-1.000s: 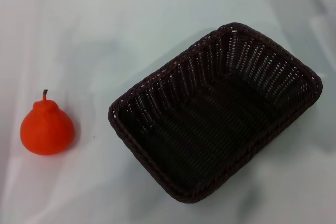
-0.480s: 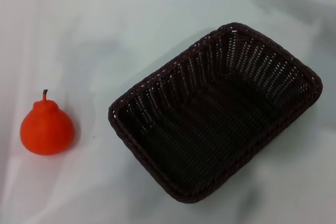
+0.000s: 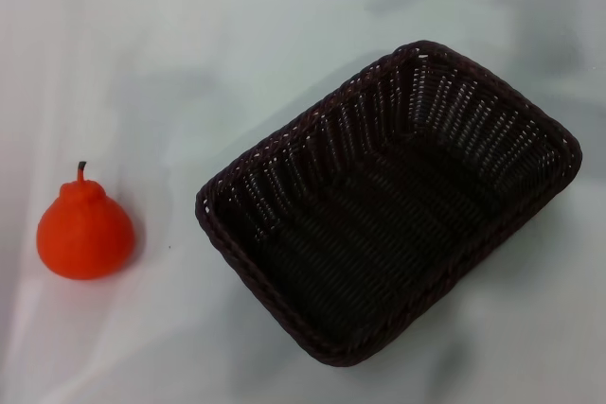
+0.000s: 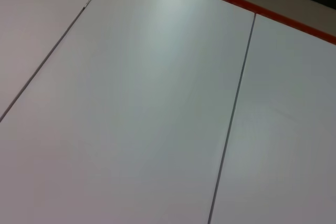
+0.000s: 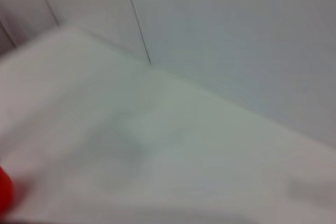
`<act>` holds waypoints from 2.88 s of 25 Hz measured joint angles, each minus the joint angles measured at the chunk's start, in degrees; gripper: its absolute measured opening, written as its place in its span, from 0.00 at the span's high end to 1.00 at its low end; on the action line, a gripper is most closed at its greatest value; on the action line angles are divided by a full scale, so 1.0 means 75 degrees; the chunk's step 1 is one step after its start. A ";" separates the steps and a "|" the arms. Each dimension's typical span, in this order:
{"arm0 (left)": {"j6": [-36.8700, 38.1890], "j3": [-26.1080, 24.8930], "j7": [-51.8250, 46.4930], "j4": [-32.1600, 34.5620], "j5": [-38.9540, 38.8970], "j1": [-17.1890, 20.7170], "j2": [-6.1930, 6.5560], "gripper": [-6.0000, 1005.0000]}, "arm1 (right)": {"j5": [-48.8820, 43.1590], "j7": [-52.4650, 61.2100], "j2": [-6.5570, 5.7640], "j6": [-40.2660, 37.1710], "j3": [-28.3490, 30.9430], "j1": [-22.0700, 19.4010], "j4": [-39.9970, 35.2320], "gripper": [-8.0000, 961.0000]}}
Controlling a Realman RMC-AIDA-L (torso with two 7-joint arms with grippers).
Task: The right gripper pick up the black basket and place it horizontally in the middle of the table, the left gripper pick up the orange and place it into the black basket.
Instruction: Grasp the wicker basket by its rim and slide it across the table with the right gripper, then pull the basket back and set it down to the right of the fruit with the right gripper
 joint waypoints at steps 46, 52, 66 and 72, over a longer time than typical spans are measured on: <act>0.0049 0.0015 0.0000 0.0000 0.0012 -0.0141 0.0002 0.24 | -0.0631 -0.0266 0.0021 -0.0674 0.1115 -0.0277 0.3161 0.78; 0.0074 0.0015 0.0000 -0.0034 0.0011 -0.0188 0.0023 0.24 | 0.0596 -0.0463 -0.0365 -0.0802 0.1823 -0.0703 0.4185 0.78; 0.0079 0.0053 0.0012 -0.0041 0.0011 -0.0234 0.0024 0.23 | 0.1671 -0.0460 -0.0052 -0.2122 0.2743 -0.1295 0.5503 0.78; 0.0079 0.0059 0.0024 -0.0015 0.0036 -0.0233 0.0024 0.23 | 0.1785 -0.0269 0.0393 -0.2830 0.2806 -0.1323 0.5775 0.78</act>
